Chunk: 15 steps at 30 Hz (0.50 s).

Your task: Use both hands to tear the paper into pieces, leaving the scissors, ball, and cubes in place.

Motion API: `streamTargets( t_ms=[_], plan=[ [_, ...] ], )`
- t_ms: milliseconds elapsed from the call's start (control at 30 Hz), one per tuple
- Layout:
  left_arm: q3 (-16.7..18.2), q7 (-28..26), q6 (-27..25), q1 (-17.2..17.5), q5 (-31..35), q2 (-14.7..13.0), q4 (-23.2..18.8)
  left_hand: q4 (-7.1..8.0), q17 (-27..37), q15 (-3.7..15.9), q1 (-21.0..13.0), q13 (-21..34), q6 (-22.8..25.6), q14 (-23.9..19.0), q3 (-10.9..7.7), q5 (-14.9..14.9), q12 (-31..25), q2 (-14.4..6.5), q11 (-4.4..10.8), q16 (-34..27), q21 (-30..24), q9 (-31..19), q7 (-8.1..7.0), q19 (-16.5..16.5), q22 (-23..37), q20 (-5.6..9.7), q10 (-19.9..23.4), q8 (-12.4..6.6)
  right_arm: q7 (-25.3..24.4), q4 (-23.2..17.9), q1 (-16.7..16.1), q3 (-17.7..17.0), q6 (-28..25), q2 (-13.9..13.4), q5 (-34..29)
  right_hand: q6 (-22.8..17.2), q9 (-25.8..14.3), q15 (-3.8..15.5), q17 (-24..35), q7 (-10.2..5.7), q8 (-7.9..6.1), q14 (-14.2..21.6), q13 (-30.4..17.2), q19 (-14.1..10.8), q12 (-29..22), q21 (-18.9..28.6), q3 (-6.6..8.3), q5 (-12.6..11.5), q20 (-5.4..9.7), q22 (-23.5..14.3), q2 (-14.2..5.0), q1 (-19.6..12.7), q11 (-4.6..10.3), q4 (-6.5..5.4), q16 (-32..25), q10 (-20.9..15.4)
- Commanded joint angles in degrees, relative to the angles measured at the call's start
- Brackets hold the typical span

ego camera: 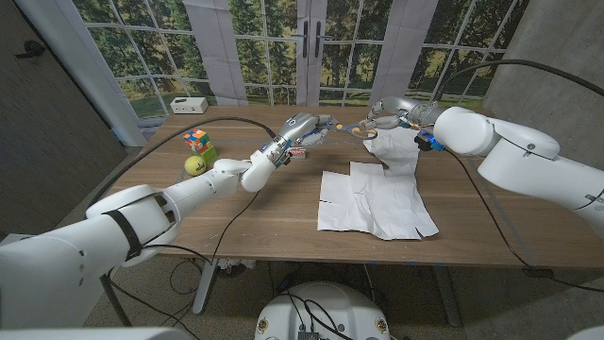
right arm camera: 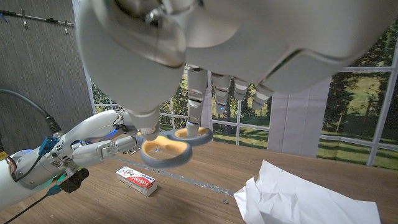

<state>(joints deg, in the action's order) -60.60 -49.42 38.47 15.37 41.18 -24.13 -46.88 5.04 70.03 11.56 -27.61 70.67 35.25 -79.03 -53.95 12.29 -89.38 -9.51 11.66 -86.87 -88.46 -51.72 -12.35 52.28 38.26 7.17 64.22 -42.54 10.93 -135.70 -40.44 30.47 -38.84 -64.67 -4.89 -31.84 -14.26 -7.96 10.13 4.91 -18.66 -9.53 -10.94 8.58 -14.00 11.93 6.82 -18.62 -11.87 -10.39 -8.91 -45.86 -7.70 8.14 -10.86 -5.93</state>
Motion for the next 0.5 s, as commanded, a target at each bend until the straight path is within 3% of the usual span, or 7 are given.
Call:
streamTargets(
  t_ms=[33, 500],
  plan=[
    [0.2, -0.4, -0.5, 0.3, 0.8, -0.3, -0.5, -0.41, 0.2, 0.07, 0.1, 0.2, 0.4, -0.1, -0.11, -0.2, -0.4, 0.3, 0.12, 0.0, 0.1, 0.1, -0.08, -0.4, 0.0, 4.98, 0.1, -0.36, 2.2, -0.3, 1.0, 0.9, -0.9, -0.3, -2.5, -0.5, -0.1, 0.5, 0.1, 0.14, -0.2, 0.6, 0.1, -0.8, -0.3, 0.4, 0.54, -0.1, -0.24, -0.1, 0.12, -0.8, 0.13, 0.38, -0.3, -0.2],
    [-0.2, -0.8, 0.1, -0.2, 0.8, 0.1, 0.8, -0.46, 0.2, 0.07, 0.1, 0.2, 0.3, 0.0, 0.0, -0.1, -0.4, 0.3, 0.11, -0.1, -0.3, 0.2, -0.07, 0.0, 0.1, 4.98, 0.0, -0.51, 4.7, -0.7, 1.8, 1.1, -1.8, -1.0, -4.4, -0.4, -0.2, 0.8, 0.1, -0.44, -0.12, 0.9, 0.1, -1.2, -0.1, 0.3, 1.2, -0.4, -0.27, -0.1, 0.06, -2.3, 0.68, 0.86, -0.1, 0.0]
  ],
)
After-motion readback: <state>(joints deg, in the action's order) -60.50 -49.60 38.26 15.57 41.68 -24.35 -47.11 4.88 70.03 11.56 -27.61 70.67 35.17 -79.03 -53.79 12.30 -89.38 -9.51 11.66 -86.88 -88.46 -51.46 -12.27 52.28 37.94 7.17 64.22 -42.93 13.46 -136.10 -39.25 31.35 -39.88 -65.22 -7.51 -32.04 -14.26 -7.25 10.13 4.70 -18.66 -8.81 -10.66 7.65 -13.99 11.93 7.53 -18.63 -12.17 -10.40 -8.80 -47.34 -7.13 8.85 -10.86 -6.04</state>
